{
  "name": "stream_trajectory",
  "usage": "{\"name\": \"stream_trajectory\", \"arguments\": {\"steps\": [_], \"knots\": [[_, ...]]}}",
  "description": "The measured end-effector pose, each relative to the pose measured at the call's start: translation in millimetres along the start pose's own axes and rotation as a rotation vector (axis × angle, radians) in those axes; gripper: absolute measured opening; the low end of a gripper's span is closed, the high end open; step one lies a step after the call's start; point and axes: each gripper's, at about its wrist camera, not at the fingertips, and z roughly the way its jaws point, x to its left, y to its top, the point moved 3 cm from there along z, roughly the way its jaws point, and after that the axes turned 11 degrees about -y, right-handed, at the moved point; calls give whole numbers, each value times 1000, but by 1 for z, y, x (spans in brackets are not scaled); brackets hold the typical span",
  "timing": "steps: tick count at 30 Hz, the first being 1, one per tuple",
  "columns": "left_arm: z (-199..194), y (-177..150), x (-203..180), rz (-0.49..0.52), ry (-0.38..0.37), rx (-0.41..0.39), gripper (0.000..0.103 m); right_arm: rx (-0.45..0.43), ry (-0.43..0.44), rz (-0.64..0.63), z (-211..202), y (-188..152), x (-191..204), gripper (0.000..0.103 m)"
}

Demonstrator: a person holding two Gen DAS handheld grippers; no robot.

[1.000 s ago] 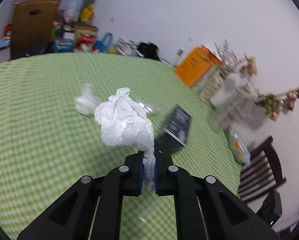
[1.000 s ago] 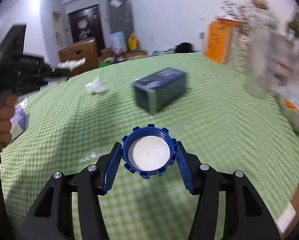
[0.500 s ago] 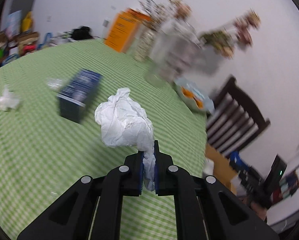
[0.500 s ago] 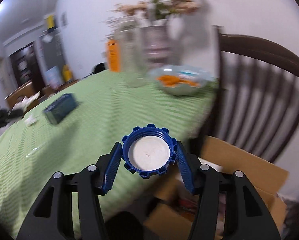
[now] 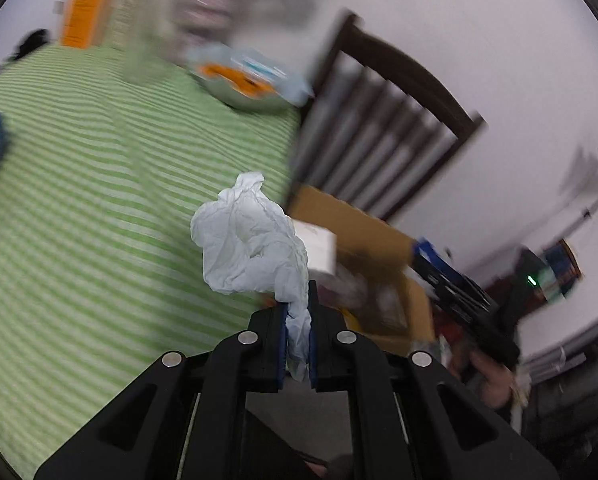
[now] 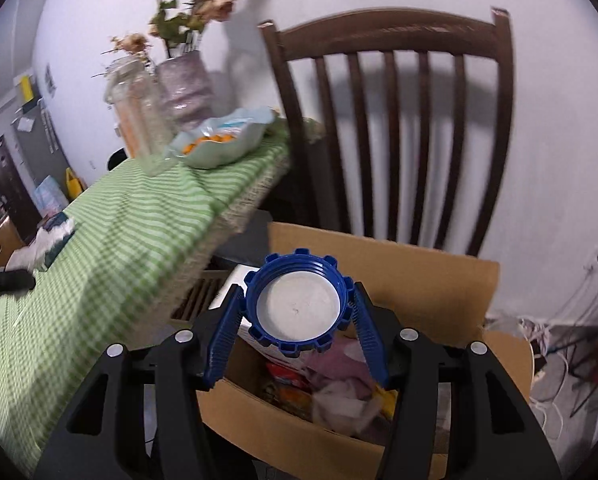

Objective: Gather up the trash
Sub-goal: 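Carry the cap and tissue to the cardboard box and release both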

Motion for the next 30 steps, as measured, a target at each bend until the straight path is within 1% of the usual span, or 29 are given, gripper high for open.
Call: {"name": "stream_trajectory", "arguments": {"steps": [1, 3, 4, 6, 7, 9, 11, 14, 16, 18, 19, 20, 23, 24, 25, 26, 27, 28, 29, 30], "knots": [[11, -4, -8, 4, -16, 26, 5, 5, -3, 7, 2, -1, -3, 54], [40, -17, -26, 1, -67, 122, 5, 14, -9, 22, 4, -4, -11, 54], [51, -22, -32, -3, -79, 160, 5, 17, -9, 26, 5, -6, -15, 54], [80, -44, -44, -8, -105, 283, 5, 25, -7, 33, 7, -9, -20, 54], [88, -51, -47, -4, -109, 318, 5, 32, -4, 36, 9, -12, -22, 54], [112, -62, -49, -3, -91, 386, 5, 42, 1, 40, 13, -15, -25, 54], [128, -61, -44, -20, -75, 401, 5, 53, 11, 40, 16, -18, -25, 54], [151, -47, -30, -46, -37, 403, 5, 73, 31, 29, 23, -21, -23, 54], [168, -41, -20, -70, -33, 430, 5, 84, 41, 22, 27, -23, -22, 54], [194, -37, -9, -105, -32, 486, 5, 101, 55, 15, 33, -26, -20, 54], [202, -35, -4, -118, -16, 501, 5, 106, 58, 14, 35, -28, -20, 54], [213, -34, 4, -129, 16, 511, 5, 113, 67, 14, 37, -30, -19, 54], [234, -23, 19, -147, 69, 499, 7, 133, 83, 12, 43, -35, -17, 54], [239, -20, 23, -144, 92, 487, 9, 140, 88, 11, 45, -37, -17, 54], [243, -17, 26, -139, 110, 482, 16, 150, 93, 11, 48, -39, -16, 54], [248, -15, 29, -129, 131, 479, 26, 156, 96, 12, 50, -41, -16, 54], [250, -12, 32, -126, 153, 468, 33, 165, 105, 13, 52, -43, -16, 54], [250, -9, 36, -132, 166, 456, 48, 169, 111, 14, 53, -44, -15, 54], [248, -6, 38, -143, 177, 432, 54, 178, 118, 14, 56, -45, -14, 54], [245, -3, 39, -146, 174, 413, 55, 185, 124, 12, 58, -47, -13, 54]]}}
